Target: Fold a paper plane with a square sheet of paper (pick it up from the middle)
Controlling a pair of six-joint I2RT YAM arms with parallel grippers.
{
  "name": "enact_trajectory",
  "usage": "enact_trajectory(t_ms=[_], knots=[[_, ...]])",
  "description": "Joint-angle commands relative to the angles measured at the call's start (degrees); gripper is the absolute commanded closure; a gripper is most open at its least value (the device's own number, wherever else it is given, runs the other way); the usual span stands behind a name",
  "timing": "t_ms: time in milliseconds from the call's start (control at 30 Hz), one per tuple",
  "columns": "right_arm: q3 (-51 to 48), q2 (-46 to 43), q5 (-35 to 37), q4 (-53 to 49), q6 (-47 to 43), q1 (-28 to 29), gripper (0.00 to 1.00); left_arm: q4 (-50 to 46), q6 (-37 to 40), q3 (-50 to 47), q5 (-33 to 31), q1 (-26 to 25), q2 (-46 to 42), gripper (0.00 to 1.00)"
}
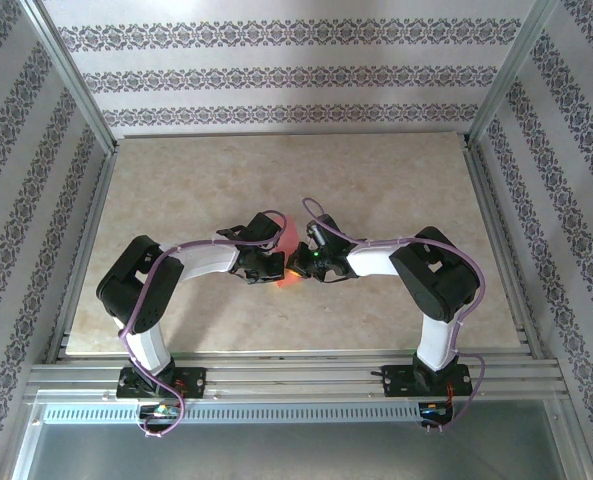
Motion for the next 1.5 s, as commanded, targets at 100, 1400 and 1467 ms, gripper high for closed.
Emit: enact_trajectory(t_ms=[100, 1400, 1467], knots=[[0.4, -0.1, -1.8, 4.8, -0.7, 0.1, 0.94, -3.2, 0.8, -1.4, -1.0, -0.5, 1.3, 1.00], [5.6, 0.7, 1.5, -6.3, -5.2, -2.7, 0.95, -3.9, 1.2, -1.7, -1.0, -0.5, 1.4, 1.00], [6.2, 2.1, 0.9, -5.7, -4.6, -2.6, 0.95, -3.8, 1.1, -1.7, -1.0, -0.5, 1.3, 1.00]])
